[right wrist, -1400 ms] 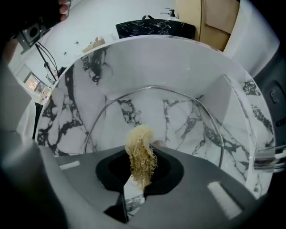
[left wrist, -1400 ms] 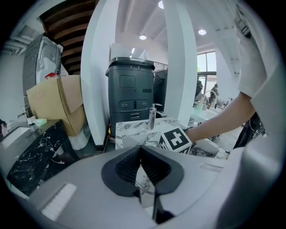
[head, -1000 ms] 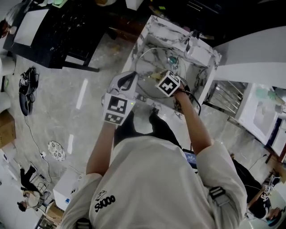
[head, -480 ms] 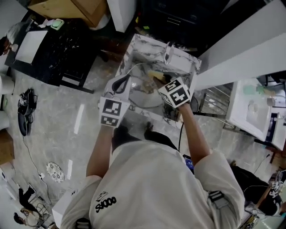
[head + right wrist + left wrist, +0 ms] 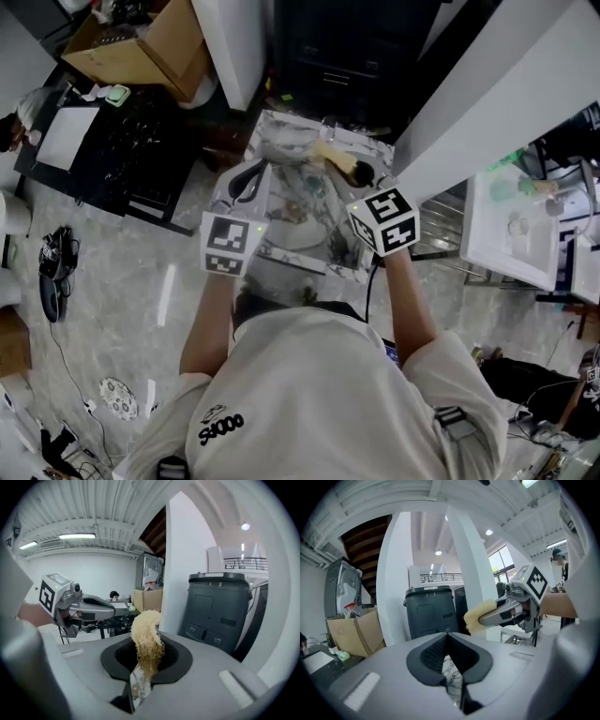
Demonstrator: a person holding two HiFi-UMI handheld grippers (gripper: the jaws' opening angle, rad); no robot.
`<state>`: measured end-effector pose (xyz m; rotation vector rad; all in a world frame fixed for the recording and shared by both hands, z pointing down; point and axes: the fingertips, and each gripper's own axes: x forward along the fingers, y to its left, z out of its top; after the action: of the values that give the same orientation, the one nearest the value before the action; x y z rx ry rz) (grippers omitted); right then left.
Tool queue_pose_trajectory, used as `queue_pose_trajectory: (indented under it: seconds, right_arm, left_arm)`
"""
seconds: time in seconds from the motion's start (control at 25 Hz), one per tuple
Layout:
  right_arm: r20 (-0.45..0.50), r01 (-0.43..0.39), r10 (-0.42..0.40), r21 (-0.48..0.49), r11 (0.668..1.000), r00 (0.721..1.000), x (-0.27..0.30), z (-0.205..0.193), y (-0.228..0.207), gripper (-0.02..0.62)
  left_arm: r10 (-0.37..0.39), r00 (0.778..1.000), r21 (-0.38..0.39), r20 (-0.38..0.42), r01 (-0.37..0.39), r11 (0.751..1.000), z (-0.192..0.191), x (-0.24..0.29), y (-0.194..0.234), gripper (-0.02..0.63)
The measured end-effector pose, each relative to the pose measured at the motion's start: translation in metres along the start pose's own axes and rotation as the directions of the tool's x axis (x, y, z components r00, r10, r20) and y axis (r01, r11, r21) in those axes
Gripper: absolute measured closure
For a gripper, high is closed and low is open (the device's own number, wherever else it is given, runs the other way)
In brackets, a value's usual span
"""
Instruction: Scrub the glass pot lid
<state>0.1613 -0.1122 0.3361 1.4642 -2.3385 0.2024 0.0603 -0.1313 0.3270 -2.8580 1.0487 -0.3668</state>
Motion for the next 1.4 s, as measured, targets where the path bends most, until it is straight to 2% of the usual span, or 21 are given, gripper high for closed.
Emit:
queue_pose_trajectory:
  seconds: [0.16,0.6,0.76,1.12,1.4]
  right_arm:
    - [0.086,0.067,-0.067,0.004,0.998,0.994,-0.033,0.027,-0.012,0.549]
    - [0.203,0.145,-0.134,-0.04,0.989,0.97,-0.118,0.065,-0.016,0.551]
    - [0.206,0.17,-0.157,-0.048,0.984,0.966,-0.131,0.065,-0.018,0.552]
    - [0.187,0.196,-0.184,-0.045,0.98,0.965,-0.147,0.057,-0.028,0.554]
    - [0.185,0.196,-0.186,-0.037,0.98,0.965,-0.149,0.057,-0.026,0.554]
  left_arm:
    - [-0.017,0.998,0.016,0.062,0.016,1.0,0.032,-0.005,-0.009,0.597]
    - [-0.07,0.979,0.102,0.19,0.051,0.993,0.102,-0.01,-0.046,0.597]
    - [-0.09,0.977,0.112,0.195,0.069,0.991,0.108,-0.006,-0.057,0.598]
    - [-0.086,0.977,0.118,0.194,0.064,0.991,0.111,-0.003,-0.067,0.601]
    - [-0.102,0.977,0.119,0.186,0.08,0.99,0.109,-0.002,-0.075,0.603]
